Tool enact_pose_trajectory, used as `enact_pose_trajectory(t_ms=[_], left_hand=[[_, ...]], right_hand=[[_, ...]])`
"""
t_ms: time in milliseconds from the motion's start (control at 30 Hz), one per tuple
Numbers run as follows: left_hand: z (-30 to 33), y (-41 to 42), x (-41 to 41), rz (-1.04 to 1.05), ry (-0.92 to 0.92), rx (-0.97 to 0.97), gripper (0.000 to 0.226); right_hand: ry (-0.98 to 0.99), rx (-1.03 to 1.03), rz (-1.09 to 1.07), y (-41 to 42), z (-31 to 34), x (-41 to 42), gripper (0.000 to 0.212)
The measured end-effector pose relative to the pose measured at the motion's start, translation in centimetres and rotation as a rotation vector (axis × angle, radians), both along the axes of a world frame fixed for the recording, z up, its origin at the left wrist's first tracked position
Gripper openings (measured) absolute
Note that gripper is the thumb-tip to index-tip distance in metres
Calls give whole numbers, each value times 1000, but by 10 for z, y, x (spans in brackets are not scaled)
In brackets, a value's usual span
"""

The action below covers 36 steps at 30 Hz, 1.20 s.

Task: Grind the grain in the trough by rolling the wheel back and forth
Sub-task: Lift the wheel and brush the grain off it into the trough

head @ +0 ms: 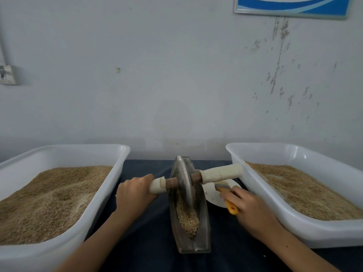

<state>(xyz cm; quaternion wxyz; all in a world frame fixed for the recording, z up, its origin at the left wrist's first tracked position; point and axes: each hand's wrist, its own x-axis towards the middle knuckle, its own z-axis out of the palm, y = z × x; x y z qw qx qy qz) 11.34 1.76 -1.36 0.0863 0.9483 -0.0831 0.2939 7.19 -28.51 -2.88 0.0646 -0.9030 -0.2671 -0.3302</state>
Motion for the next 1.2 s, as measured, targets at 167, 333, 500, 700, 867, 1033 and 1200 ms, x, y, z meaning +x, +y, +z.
enact_pose_trajectory(t_ms=[167,333,500,700,867,1033,1200], left_hand=[[19,-4,1,41,10,-61,23],[35,-7,0,95,-89,-137,23],[39,-3,-1,123,-119,-200,31],[36,-4,1,110,-107,-174,24],[34,-5,1,104,-120,-160,24],[34,-4,0,79,-159,-173,23],[33,-3,1,67,-178,-184,22]], right_hand=[[-22,378,177,12,6,-1,22],[-23,622,355,36,16,15,19],[159,695,342,55,27,50,18],[259,569,299,68,28,75,22],[410,578,252,69,31,83,19],[535,609,245,65,40,73,19],[532,612,248,59,49,58,26]])
